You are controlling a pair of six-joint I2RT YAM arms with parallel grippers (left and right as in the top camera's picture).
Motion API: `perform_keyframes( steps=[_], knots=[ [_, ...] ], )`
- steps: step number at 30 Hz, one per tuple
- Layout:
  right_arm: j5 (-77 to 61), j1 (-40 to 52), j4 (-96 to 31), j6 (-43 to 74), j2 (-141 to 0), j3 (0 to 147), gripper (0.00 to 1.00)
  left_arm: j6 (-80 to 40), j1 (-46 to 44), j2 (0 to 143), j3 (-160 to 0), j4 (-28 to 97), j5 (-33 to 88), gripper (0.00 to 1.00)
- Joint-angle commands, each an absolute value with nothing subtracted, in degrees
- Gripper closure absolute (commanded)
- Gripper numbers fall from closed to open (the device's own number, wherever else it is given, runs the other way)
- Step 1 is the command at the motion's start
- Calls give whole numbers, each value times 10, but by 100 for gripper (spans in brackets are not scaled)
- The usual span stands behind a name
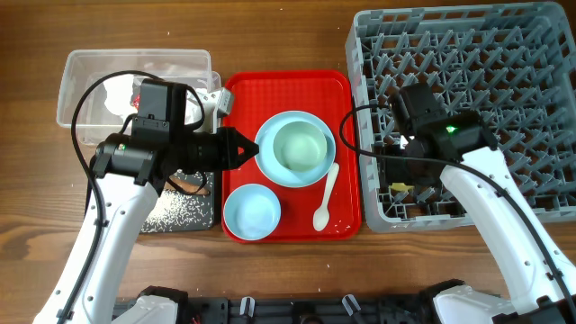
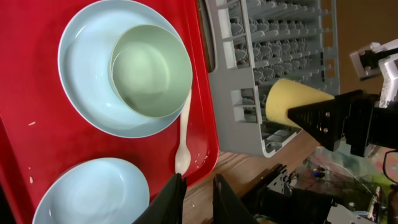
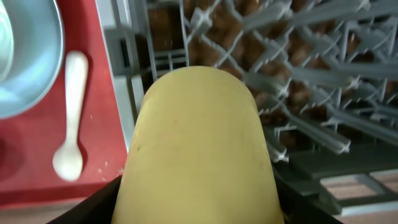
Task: Sort waste into correct bins and load items into the dishwasher rack
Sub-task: 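Lower the yellow cup into the rack and open the right gripper, then reach the right gripper to the green bowl on the plate and grasp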
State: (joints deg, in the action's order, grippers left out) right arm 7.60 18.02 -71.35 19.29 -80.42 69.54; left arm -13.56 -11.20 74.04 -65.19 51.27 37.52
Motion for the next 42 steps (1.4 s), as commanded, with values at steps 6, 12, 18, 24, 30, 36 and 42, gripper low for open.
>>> perform_keyframes(
  steps=[6,12,18,24,30,36,42],
  knots=[
    [119,179,-678,201,-807,678,46,-124,-114,743,-647,513,374,83],
    [119,179,-656,200,-807,650,39,-124,-114,743,-647,513,374,83],
    [119,179,-656,195,-807,650,10,-124,-114,743,-647,513,374,83],
    [119,179,-644,183,-807,650,0,-124,-114,743,-647,513,374,83],
    [-127,179,-616,91,-800,735,0,-124,-114,743,-647,503,374,83],
    [-239,251,-515,92,-808,732,0,-218,-81,743,-647,475,270,78],
    [-210,341,-421,94,-868,713,0,-234,67,743,-647,490,252,0]
  ],
)
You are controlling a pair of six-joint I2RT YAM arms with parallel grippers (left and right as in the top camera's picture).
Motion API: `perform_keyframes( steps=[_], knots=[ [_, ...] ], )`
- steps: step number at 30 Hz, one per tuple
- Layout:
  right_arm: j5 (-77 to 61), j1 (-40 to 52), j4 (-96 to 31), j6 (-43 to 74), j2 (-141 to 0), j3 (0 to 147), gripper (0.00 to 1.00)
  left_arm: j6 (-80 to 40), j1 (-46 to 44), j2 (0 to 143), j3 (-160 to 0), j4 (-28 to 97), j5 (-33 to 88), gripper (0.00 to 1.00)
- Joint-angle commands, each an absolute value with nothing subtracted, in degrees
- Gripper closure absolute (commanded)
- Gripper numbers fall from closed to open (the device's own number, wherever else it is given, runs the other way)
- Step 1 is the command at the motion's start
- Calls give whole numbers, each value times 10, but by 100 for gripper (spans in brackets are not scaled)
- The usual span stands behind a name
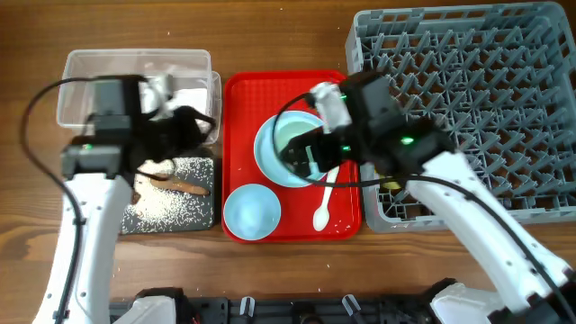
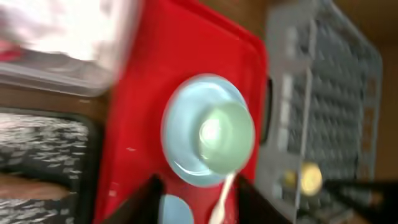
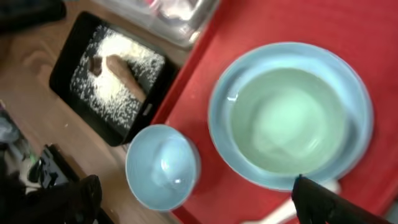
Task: Sort waste into correct bins and load items into the dishwasher rack
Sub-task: 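Reach the right gripper to the green bowl on the plate and grasp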
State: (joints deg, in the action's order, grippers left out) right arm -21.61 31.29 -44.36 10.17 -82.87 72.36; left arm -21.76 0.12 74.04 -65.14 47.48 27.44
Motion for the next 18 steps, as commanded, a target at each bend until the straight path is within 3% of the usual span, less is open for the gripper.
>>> perform_keyframes(
  steps=[1,9,12,15,17,18],
  knots=[
    [-203,351,-404,94,-888,713,0,-234,89,743,-647,493,252,0],
    [-188,369,-300,94,-994,713,1,-234,131,743,-647,493,252,0],
    [-173,369,-285,105,-1027,713,7,-234,131,743,-647,493,252,0],
    [-167,369,-270,107,-1057,713,25,-234,131,743,-647,493,252,0],
    [-167,369,-267,107,-1069,713,45,-234,131,743,-647,493,252,0],
    [-167,369,-268,107,-1077,713,64,-234,131,743,-647,493,252,0]
  ],
)
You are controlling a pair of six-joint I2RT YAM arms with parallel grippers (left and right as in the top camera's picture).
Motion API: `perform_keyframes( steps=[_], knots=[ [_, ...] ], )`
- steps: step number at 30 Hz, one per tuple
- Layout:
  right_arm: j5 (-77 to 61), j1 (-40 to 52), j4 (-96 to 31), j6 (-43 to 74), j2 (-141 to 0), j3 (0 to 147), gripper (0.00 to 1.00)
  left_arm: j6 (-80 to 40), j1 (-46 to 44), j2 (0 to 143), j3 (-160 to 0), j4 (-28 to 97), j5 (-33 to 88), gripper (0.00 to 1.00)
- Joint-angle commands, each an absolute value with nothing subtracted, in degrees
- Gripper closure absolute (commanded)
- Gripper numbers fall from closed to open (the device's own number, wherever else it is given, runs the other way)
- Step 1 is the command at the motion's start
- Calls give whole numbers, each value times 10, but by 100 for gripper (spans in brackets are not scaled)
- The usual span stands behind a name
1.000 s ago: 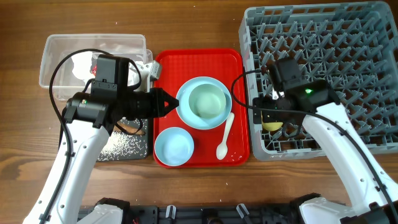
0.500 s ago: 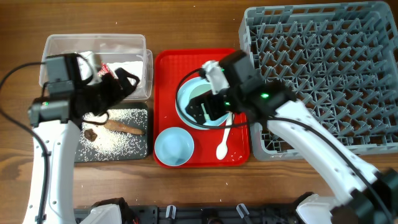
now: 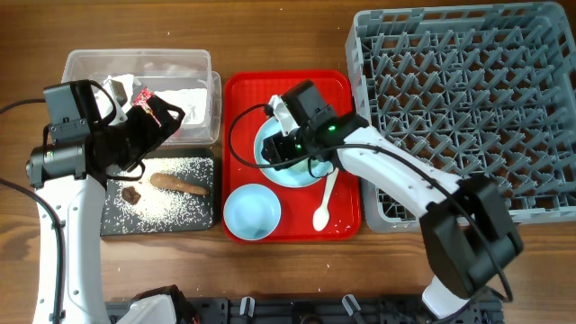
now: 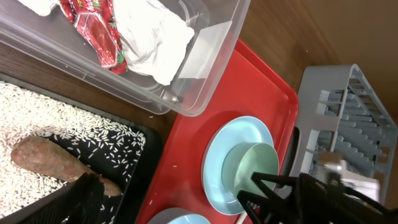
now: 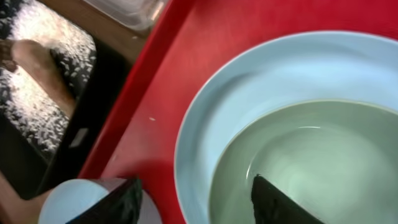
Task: Sort waste into correct bins and load items into the dishwasher rack
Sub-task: 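Reach the right gripper to the green bowl on the plate and grasp, then lift the light-green bowl with the right gripper and place it in the rack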
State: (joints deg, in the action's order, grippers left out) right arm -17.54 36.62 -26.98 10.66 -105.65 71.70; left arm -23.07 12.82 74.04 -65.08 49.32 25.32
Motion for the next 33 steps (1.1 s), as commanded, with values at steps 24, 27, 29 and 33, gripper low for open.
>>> perform_keyframes(
  steps=[24,27,29,33],
  knots=[
    [-109,369,-261,106,-1100,707,67,-234,131,743,-647,493,252,0],
    [-110,369,-262,107,-1109,707,67,-234,131,743,-647,493,252,0],
    [-112,369,-260,107,-1112,707,67,-234,131,743,-647,493,252,0],
    [-112,369,-265,106,-1112,707,67,-234,131,743,-647,493,252,0]
  ],
)
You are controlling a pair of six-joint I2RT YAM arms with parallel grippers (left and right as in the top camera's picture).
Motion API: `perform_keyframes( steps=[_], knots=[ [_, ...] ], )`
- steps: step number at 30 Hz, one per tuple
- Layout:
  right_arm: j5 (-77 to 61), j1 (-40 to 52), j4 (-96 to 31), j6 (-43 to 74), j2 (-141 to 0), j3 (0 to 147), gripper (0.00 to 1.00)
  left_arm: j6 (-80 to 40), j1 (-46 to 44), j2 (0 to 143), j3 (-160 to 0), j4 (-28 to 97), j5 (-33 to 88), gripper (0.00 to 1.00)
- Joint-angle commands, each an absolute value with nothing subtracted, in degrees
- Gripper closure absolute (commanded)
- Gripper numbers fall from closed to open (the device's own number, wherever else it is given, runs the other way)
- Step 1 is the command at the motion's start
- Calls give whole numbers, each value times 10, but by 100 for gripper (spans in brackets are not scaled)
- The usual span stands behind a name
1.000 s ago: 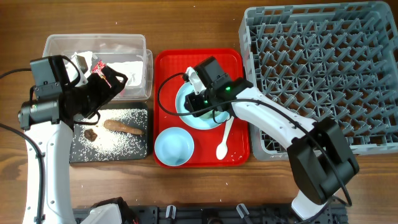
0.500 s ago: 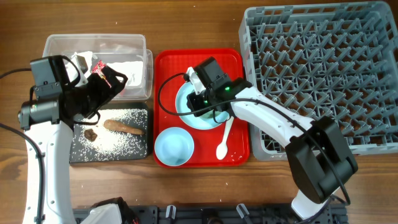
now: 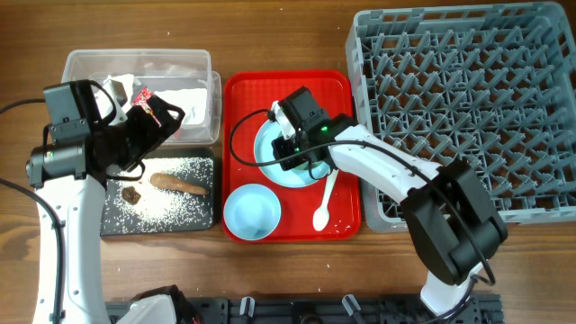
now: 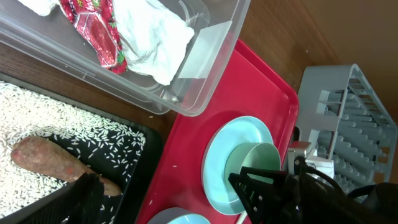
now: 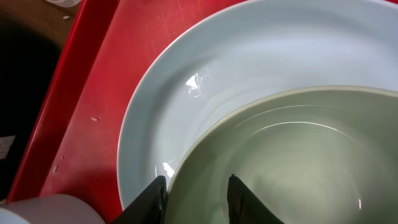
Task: Sort waste into correct bins and load items into the dishwasher rack
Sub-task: 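Lift the light-green bowl with the right gripper and place it in the rack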
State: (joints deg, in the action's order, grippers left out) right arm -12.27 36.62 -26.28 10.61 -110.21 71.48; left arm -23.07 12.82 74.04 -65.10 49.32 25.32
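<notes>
A pale green bowl (image 3: 301, 146) (image 5: 298, 155) sits in a light blue plate (image 3: 268, 160) (image 5: 186, 74) on the red tray (image 3: 243, 99). My right gripper (image 3: 288, 155) (image 5: 196, 199) is open and straddles the bowl's left rim, one finger outside and one inside. A small blue bowl (image 3: 251, 211) and a white spoon (image 3: 325, 200) also lie on the tray. My left gripper (image 3: 166, 121) (image 4: 193, 205) hangs wide open and empty over the near edge of the clear bin (image 3: 135, 72). The grey dishwasher rack (image 3: 468, 90) stands on the right.
The clear bin (image 4: 205, 56) holds white tissue and a red wrapper. In front of it lies a black tray (image 3: 162, 207) of rice with a brown food scrap (image 3: 175, 184) (image 4: 43, 158). The right arm stretches across the tray from the rack side.
My right gripper has come down closer on the green bowl, and its jaws stand narrower, now on either side of the rim. The left arm has not moved.
My right gripper held a yellow cup at the rack's near left corner while the left gripper lay by the plate. Then the cup stood in the rack, the right gripper was open over the tray, and the left had moved back to the bins. Now the right gripper straddles the green bowl's rim.
</notes>
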Motion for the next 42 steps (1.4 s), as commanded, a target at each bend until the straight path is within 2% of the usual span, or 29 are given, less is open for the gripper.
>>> perform_keyframes(
  steps=[1,9,12,15,20,28,34,38,42],
  knots=[
    [-111,369,-267,106,-1112,707,67,-234,131,743,-647,493,252,0],
    [-112,369,-274,105,-1112,707,71,-234,131,743,-647,493,252,0],
    [-112,369,-286,105,-1112,707,76,-234,131,743,-647,493,252,0],
    [-114,369,-292,107,-1112,708,86,-234,131,743,-647,493,252,0],
    [-158,367,-292,105,-1108,725,95,-234,131,743,-647,493,252,0],
    [-304,338,-317,100,-1003,759,96,-234,131,743,-647,493,252,0],
    [-482,229,-377,49,-887,759,96,-234,131,743,-647,493,252,0],
    [-667,78,-445,-29,-872,756,96,-234,131,743,-647,493,252,0],
    [-717,-33,-477,-87,-879,734,96,-234,131,743,-647,493,252,0]
  ],
)
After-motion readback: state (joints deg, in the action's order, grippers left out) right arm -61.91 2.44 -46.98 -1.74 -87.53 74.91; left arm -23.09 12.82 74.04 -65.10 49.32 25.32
